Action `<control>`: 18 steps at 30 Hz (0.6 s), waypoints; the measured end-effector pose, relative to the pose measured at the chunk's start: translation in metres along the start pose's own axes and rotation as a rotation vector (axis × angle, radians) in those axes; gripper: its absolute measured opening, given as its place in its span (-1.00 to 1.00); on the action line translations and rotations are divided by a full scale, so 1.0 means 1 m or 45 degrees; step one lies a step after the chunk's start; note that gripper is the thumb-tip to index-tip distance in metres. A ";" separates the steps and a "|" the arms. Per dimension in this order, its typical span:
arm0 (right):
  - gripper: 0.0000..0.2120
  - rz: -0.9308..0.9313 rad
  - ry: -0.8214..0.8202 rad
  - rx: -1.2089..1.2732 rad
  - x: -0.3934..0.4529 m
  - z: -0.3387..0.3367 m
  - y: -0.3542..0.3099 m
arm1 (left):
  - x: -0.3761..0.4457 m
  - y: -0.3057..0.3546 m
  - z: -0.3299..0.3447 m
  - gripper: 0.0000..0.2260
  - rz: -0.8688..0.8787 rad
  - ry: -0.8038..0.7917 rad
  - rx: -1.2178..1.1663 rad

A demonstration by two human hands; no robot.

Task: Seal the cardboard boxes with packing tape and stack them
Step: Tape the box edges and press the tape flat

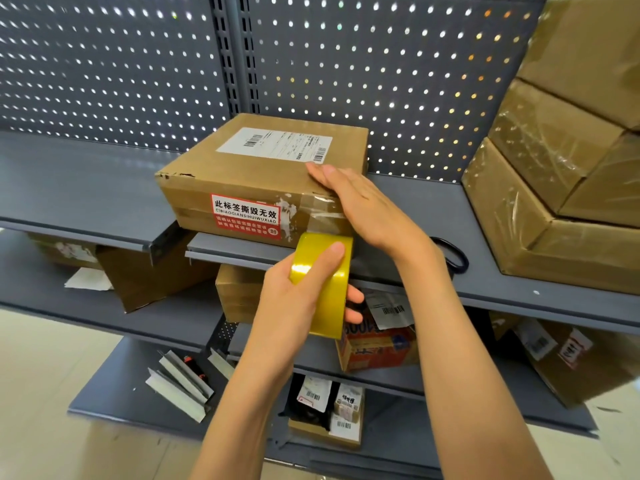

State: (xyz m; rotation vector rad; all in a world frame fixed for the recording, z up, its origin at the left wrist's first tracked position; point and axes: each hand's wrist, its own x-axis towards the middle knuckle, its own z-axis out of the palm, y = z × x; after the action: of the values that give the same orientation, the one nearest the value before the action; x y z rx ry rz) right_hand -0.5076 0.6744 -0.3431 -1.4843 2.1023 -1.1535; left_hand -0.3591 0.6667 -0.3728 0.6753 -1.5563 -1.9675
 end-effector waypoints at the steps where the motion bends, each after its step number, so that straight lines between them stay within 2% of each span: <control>1: -0.58 0.005 0.006 0.012 -0.001 0.000 0.001 | 0.000 -0.001 0.000 -0.75 0.005 0.007 0.004; 4: -0.56 0.021 0.008 0.131 0.001 0.003 0.003 | 0.000 0.000 -0.001 -0.80 0.008 0.007 0.008; 6: -0.62 0.014 0.043 0.330 0.001 0.000 0.000 | 0.000 0.001 -0.001 -0.81 0.009 0.007 0.014; 7: -0.70 -0.003 0.115 0.427 -0.001 -0.003 0.000 | 0.000 0.001 -0.001 -0.81 0.009 0.002 0.020; 9: -0.75 -0.044 0.394 0.479 -0.010 -0.013 0.005 | -0.001 0.001 0.000 -0.82 0.008 -0.006 0.027; 11: -0.76 -0.002 0.663 0.242 -0.026 -0.022 0.020 | -0.001 0.000 0.001 -0.82 0.007 -0.003 0.030; 13: -0.80 0.160 0.745 -0.135 -0.044 -0.027 0.039 | 0.000 -0.001 0.001 -0.83 0.006 0.002 0.031; 15: -0.78 0.346 0.702 -0.390 -0.059 -0.029 0.058 | 0.000 -0.001 0.001 -0.83 0.010 0.007 0.038; 18: -0.70 0.519 0.571 -0.581 -0.070 -0.026 0.071 | 0.000 -0.001 0.001 -0.85 0.014 0.015 0.033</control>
State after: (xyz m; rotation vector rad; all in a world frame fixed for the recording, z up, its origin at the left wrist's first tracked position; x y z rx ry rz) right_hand -0.5407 0.7575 -0.3940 -0.9192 2.9550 -0.9500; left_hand -0.3602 0.6679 -0.3738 0.6861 -1.5774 -1.9349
